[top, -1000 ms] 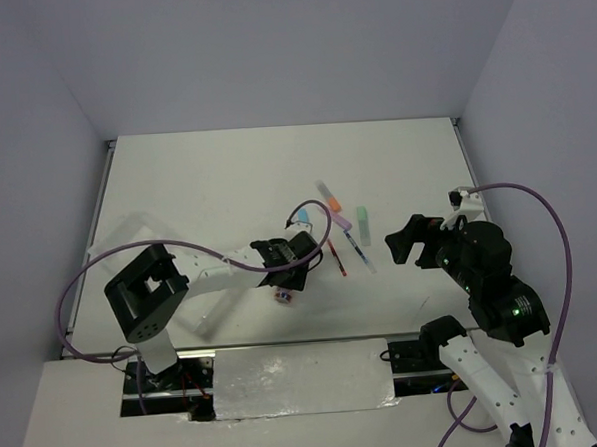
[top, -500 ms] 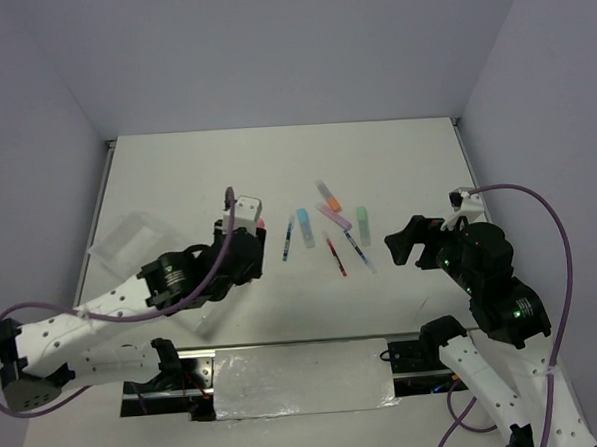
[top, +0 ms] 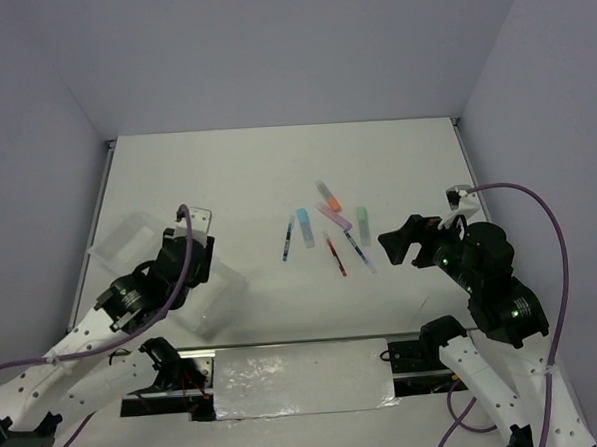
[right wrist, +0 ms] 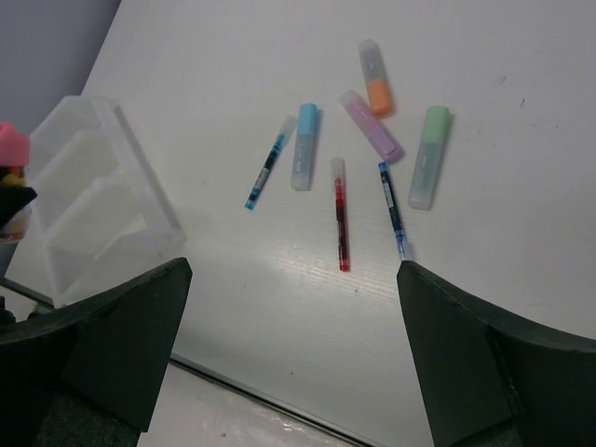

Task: Sort the stationery into containers
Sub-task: Place the stationery in the storage box, then pick up the pen from the center of the board, then place the pen in the storage box.

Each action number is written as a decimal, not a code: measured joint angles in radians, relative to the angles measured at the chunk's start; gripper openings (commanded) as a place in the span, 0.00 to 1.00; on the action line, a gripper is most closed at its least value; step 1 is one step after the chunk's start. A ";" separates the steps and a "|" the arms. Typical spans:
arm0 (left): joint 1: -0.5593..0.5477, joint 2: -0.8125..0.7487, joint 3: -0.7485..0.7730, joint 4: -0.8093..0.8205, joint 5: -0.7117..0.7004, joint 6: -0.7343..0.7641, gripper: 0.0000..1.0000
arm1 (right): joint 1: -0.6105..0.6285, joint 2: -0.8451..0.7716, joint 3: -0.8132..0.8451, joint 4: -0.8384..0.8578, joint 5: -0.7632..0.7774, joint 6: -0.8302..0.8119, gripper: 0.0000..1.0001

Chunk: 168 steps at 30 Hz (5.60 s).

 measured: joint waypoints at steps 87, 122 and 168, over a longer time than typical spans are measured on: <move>0.056 0.077 0.259 -0.098 0.027 -0.453 0.99 | 0.380 1.551 0.524 0.243 0.333 0.053 0.40; 0.056 0.210 0.033 0.546 0.626 -0.572 0.50 | 0.456 0.740 -0.148 1.073 -0.359 0.201 0.18; 0.323 0.759 0.180 -0.265 -0.573 -0.439 0.61 | 0.459 0.486 -0.116 0.574 0.157 0.075 0.87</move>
